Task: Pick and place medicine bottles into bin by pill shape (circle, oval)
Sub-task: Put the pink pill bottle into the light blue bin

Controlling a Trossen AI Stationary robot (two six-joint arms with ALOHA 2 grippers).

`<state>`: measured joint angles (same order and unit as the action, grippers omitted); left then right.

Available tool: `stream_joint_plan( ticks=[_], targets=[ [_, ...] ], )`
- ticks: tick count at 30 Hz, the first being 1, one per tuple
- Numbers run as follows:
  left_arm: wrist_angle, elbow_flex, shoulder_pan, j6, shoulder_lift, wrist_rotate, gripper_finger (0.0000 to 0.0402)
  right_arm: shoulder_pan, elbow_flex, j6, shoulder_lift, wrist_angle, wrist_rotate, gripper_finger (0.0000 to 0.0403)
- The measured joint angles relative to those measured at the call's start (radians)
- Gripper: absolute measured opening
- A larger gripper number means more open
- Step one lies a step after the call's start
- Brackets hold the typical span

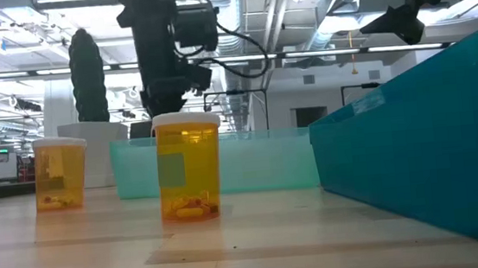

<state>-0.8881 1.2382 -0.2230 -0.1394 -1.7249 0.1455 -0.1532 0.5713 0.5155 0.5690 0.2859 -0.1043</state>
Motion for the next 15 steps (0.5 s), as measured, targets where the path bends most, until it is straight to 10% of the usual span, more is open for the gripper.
stream_joint_plan(
  ticks=[15],
  targets=[
    [0.099, -0.051, 0.003, 0.012, -0.011, -0.01, 0.0114, 0.0, 0.0, -0.001, 0.0, 0.029, 0.0, 0.0333]
  ],
)
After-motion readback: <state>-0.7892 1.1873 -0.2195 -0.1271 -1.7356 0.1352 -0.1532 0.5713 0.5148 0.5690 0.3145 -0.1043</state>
